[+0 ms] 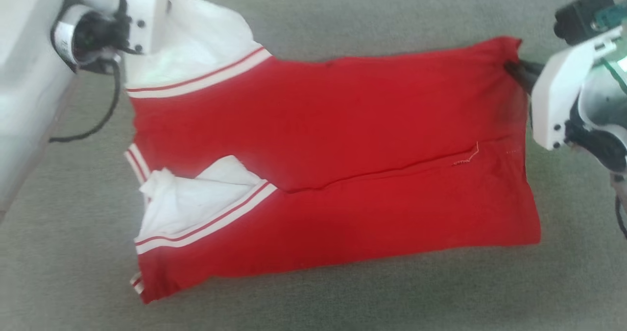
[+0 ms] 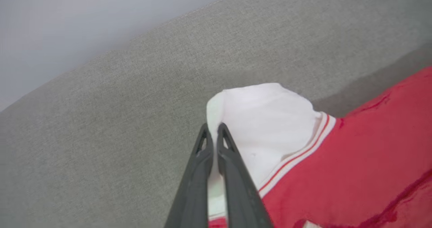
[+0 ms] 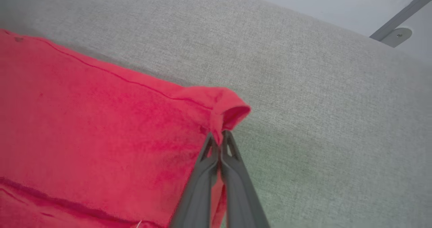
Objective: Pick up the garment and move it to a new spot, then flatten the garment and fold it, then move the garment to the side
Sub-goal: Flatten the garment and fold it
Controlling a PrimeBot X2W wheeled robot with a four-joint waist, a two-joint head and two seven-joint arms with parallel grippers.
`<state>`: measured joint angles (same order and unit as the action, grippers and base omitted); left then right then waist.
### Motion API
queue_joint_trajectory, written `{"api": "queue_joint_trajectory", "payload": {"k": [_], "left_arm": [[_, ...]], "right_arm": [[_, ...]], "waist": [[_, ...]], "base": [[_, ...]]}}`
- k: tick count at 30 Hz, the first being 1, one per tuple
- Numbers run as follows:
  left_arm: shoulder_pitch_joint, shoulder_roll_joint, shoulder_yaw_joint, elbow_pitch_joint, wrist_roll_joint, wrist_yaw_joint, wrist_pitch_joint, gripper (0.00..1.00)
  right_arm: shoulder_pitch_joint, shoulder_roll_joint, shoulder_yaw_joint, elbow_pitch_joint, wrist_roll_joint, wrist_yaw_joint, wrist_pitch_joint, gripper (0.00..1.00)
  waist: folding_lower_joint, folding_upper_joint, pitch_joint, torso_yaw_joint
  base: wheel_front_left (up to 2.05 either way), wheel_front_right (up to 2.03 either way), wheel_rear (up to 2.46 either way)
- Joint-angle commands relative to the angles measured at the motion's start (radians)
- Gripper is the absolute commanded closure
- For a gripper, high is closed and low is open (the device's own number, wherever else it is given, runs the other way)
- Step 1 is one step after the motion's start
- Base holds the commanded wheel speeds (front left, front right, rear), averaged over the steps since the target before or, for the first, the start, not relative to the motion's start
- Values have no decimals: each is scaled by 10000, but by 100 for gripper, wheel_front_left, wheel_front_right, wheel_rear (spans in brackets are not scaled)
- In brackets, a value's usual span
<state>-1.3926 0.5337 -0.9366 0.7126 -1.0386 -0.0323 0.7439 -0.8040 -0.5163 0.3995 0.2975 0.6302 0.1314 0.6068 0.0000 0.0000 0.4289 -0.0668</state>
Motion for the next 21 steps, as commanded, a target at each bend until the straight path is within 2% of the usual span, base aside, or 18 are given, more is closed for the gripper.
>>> {"api": "queue_joint_trajectory", "payload": {"k": [1, 5, 12, 18, 21], "left_arm": [[257, 112, -46, -289, -55, 99, 134, 100], [693, 347, -113, -1347, -173, 429, 444, 100], [1910, 1182, -303, -4007, -428, 1515, 1131, 100], [3253, 1951, -465, -6305, -734, 2571, 1489, 100], [3926, 2224, -593, -7053, -879, 2939, 1489, 100]], "right_arm": [[359, -143, -124, -181, -78, -15, 64, 100], [1107, -414, -479, -658, -62, -15, 285, 100], [2778, -726, -1424, -1548, -147, -15, 758, 100], [4184, -549, -2230, -2192, -208, -15, 1410, 100], [4720, -351, -2514, -2334, -334, -15, 1687, 100]], "waist": [[0, 0, -438, 341], [0, 0, -848, 588], [0, 0, -1357, 998], [0, 0, -1577, 1200], [0, 0, -1623, 1251]], "base": [[0, 0, 0], [0, 0, 0], [0, 0, 0], [0, 0, 0], [0, 0, 0]]}}
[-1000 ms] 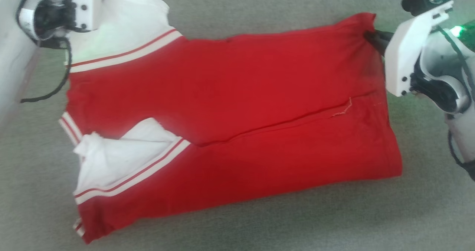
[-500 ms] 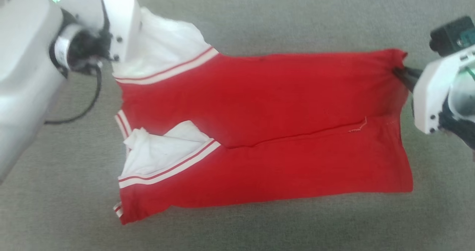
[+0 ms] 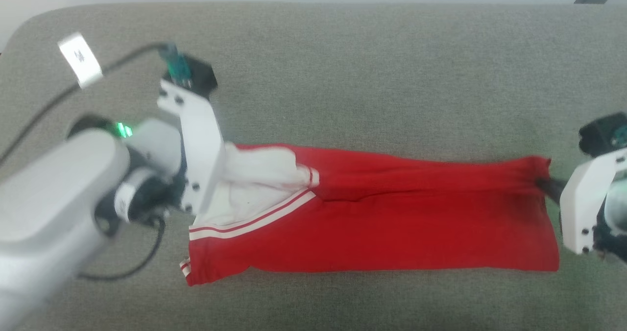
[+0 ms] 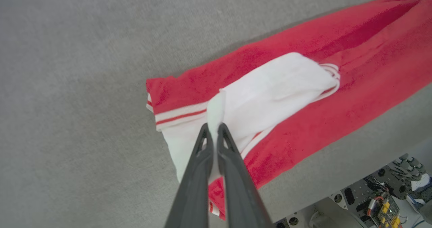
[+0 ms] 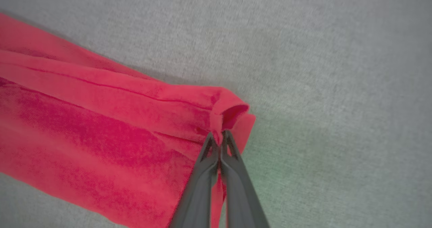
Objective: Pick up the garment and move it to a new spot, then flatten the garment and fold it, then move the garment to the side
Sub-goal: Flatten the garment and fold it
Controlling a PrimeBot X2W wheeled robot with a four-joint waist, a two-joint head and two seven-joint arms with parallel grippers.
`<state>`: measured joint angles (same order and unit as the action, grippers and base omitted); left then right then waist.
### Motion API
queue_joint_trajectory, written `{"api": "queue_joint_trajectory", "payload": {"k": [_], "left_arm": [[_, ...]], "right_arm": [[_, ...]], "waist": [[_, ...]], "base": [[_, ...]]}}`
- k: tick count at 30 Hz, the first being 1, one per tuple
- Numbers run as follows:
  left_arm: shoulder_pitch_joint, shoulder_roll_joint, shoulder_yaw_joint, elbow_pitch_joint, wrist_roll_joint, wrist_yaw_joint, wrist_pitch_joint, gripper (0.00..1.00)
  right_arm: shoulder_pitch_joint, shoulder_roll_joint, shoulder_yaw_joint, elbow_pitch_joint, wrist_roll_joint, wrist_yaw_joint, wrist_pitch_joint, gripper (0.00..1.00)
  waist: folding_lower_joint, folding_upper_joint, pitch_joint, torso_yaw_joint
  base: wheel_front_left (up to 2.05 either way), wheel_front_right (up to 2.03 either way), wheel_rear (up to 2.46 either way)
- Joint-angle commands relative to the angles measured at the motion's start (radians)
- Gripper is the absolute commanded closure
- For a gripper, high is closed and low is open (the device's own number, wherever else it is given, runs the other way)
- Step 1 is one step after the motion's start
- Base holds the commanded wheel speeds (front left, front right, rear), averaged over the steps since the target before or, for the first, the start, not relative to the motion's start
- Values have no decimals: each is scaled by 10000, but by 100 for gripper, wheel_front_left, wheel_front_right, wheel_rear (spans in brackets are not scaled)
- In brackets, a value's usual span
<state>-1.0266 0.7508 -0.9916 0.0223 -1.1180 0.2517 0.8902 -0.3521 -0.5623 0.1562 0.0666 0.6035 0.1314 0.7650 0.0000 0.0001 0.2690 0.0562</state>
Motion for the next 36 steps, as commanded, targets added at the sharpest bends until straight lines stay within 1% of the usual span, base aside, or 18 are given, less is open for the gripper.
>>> {"api": "queue_joint_trajectory", "payload": {"k": [1, 6, 10, 11, 12, 13, 14, 15, 16, 17, 18, 19, 20, 25, 28, 33, 34, 36], "left_arm": [[457, 118, -74, -292, -126, 184, -23, 100], [1311, 78, -199, -189, -431, 333, -321, 100], [1695, -133, -267, 457, -666, 156, -470, 100], [1771, -229, -250, 657, -744, 104, -504, 100], [1822, -295, -252, 811, -779, 18, -592, 100], [1849, -350, -223, 968, -791, -37, -695, 100], [1878, -394, -202, 1111, -809, -88, -778, 100], [1870, -449, -204, 1226, -771, -164, -881, 100], [1828, -478, -210, 1297, -669, -241, -1004, 66], [1811, -506, -189, 1356, -631, -278, -1107, 40], [1827, -527, -183, 1408, -598, -337, -1195, 20], [1849, -525, -200, 1419, -549, -397, -1295, 7], [1882, -510, -200, 1428, -509, -437, -1388, 0], [2241, -382, -120, 1203, -408, -422, -1933, 0], [2535, -193, -11, 943, -188, -372, -2582, 0], [3146, 159, 288, 611, 473, -301, -4467, 0], [3362, 159, 409, 629, 403, -186, -4864, 0], [3623, 262, 589, 596, 669, -23, -5694, 0]], "right_arm": [[324, 155, -154, -28, -119, -15, 179, 100], [593, 517, -196, 270, -314, -15, 448, 100], [366, 801, 15, 657, -404, -15, 589, 100], [316, 807, 118, 747, -440, -15, 644, 94], [255, 825, 211, 828, -447, -15, 653, 69], [184, 847, 279, 877, -458, -15, 653, 54], [133, 851, 343, 893, -453, -15, 667, 22], [101, 851, 405, 926, -411, -15, 707, 0], [68, 830, 473, 923, -354, -15, 739, 0], [24, 787, 498, 884, -317, -15, 749, 0], [2, 739, 482, 872, -261, -15, 775, 0], [19, 714, 466, 853, -197, -15, 787, 0], [48, 698, 445, 810, -151, -15, 823, 0], [285, 603, 20, 629, -14, -15, 884, 0], [455, 641, -362, 690, -86, -15, 975, 0], [656, 793, -821, 1081, -197, -15, 1293, 0], [661, 808, -893, 1209, -199, -15, 1360, 0], [698, 861, -1048, 1436, -228, -15, 1464, 0]], "waist": [[0, -1, -32, 30], [0, -1, -77, -4], [0, -1, -151, -96], [0, -1, -178, -111], [0, -1, -208, -129], [0, -1, -245, -144], [0, -1, -291, -158], [0, -1, -349, -160], [0, -1, -415, -153], [0, -1, -479, -140], [0, -1, -551, -126], [0, -1, -630, -111], [0, -1, -707, -88], [0, -1, -1082, 29], [0, -1, -1265, 121], [0, -1, -1491, 270], [0, -1, -1526, 316], [0, -1, -1588, 405]], "base": [[0, 0, 0], [0, 0, 0], [0, 0, 0], [0, 0, 0], [0, 0, 0], [0, 0, 0], [0, 0, 0], [0, 0, 0], [0, 0, 0], [0, 0, 0], [0, 0, 0], [0, 0, 0], [0, 0, 0], [0, 0, 0], [0, 0, 0], [0, 0, 0], [0, 0, 0], [0, 0, 0]]}}
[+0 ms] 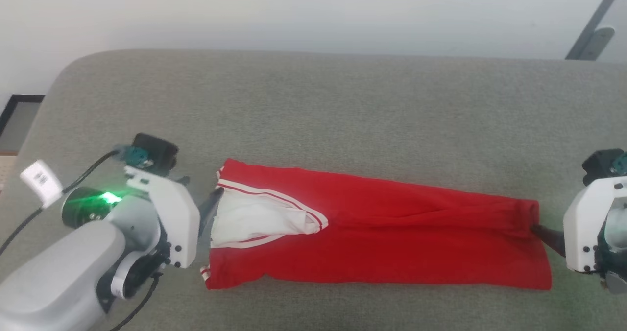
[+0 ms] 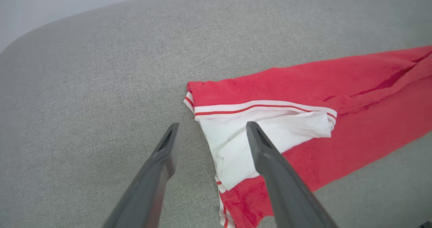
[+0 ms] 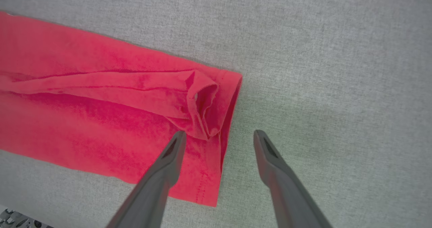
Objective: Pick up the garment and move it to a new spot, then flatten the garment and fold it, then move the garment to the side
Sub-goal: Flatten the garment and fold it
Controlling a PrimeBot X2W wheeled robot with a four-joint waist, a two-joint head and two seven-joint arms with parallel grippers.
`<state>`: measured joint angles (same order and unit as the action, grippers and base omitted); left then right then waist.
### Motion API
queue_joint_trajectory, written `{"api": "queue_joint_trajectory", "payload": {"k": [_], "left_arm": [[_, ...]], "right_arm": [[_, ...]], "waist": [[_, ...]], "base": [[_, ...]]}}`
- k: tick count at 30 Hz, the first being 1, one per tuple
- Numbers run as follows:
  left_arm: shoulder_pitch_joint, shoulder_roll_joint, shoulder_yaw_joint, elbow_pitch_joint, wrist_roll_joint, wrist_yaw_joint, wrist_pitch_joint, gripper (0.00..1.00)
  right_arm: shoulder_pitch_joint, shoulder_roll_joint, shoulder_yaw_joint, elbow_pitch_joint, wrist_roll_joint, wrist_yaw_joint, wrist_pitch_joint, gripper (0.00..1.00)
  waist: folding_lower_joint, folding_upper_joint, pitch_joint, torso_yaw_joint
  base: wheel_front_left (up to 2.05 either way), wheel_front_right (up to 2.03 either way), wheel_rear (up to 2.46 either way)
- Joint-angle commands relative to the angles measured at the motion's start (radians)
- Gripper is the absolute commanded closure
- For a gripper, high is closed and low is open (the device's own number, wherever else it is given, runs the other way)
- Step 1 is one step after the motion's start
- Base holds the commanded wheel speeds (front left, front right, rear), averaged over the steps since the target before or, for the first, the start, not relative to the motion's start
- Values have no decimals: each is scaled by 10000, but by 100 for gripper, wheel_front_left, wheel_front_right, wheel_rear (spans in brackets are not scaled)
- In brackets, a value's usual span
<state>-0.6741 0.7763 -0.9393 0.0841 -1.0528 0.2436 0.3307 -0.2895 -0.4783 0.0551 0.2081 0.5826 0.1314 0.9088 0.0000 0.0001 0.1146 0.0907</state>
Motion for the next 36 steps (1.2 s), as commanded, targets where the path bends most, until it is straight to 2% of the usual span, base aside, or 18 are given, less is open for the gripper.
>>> {"api": "queue_joint_trajectory", "payload": {"k": [1, 11, 13, 19, 20, 21, 22, 29, 36], "left_arm": [[272, -8, 180, -24, 10, 150, -480, 0], [2104, 29, 1228, 180, 314, 670, -4404, 0], [2389, -74, 1413, 274, 199, 708, -4941, 0], [2874, -201, 1854, 505, 176, 773, -5680, 0], [2955, -242, 1949, 532, 178, 780, -5750, 0], [3034, -284, 2076, 553, 203, 785, -5827, 0], [3105, -328, 2186, 580, 241, 778, -5862, 0], [3605, -612, 2982, 658, 607, 629, -5975, 0], [4052, -863, 3804, 536, 1104, 429, -5961, 0]], "right_arm": [[115, 58, -109, 154, -22, -15, 55, 0], [156, 239, -468, 1549, 73, -15, -90, 0], [107, 289, -421, 1828, 115, -15, -190, 0], [-66, 405, -30, 2562, 322, -9, -492, 0], [-91, 453, 142, 2633, 387, -8, -549, 50], [-104, 481, 313, 2695, 471, -6, -614, 93], [-115, 490, 458, 2771, 556, -6, -698, 100], [-301, 235, 1121, 3168, 1283, -8, -1164, 100], [-567, -602, 1108, 3290, 1674, -32, -1790, 100]], "waist": [[0, -1, -77, 118], [0, -1, -12, 751], [0, -1, 51, 876], [0, -1, 201, 1117], [0, -1, 225, 1150], [0, -1, 249, 1181], [0, -1, 264, 1205], [0, -1, 406, 1283], [0, -1, 494, 1111]], "base": [[0, 0, 0], [0, 0, 0], [0, 0, 0], [0, 0, 0], [0, 0, 0], [0, 0, 0], [0, 0, 0], [0, 0, 0], [0, 0, 0]]}}
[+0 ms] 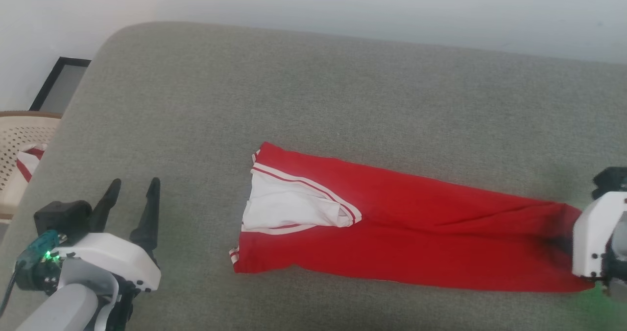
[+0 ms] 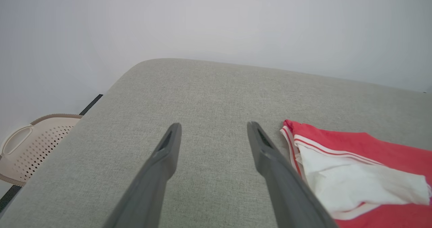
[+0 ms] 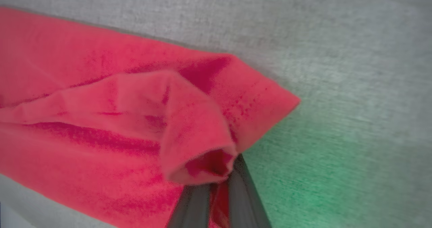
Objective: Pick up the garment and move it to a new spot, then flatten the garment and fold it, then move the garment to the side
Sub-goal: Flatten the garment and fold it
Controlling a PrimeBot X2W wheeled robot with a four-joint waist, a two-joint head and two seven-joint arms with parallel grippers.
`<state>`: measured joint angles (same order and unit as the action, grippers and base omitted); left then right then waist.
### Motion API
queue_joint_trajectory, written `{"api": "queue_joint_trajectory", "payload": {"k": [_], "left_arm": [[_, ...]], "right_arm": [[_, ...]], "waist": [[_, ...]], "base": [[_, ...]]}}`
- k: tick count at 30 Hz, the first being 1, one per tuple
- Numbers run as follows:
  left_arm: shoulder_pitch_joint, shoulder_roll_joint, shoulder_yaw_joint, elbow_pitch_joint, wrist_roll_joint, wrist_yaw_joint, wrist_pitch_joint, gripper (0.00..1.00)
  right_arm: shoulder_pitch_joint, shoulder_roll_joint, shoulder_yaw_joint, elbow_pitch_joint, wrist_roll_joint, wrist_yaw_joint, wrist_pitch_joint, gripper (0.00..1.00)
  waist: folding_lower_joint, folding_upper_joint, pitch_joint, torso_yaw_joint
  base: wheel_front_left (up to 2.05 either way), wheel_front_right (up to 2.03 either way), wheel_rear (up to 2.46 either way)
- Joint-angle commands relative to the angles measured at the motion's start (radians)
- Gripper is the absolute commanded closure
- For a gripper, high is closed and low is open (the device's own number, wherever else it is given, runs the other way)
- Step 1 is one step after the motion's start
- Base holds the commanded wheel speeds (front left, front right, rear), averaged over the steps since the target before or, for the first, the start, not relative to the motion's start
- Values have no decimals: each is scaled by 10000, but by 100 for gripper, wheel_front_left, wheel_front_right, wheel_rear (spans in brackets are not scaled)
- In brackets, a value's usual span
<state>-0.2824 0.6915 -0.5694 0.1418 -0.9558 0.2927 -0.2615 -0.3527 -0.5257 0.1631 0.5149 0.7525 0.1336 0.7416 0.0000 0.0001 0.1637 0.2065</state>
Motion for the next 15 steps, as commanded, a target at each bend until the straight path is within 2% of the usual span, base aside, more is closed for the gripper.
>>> {"api": "queue_joint_trajectory", "payload": {"k": [1, 11, 15], "left_arm": [[214, -37, 191, -52, 176, -80, -42, 0], [661, -265, 760, 12, 589, -261, -44, 0], [790, -305, 863, 90, 671, -333, -44, 0]], "right_arm": [[46, -284, -23, 266, 10, -55, -204, 100], [-129, -1591, -590, 1069, 46, -41, -947, 100], [-226, -1812, -539, 1162, 201, -40, -1015, 100]], "waist": [[0, -1, 7, -87], [0, -1, -44, -544], [0, -1, -136, -718]], "base": [[0, 0, 0], [0, 0, 0], [0, 0, 0]]}}
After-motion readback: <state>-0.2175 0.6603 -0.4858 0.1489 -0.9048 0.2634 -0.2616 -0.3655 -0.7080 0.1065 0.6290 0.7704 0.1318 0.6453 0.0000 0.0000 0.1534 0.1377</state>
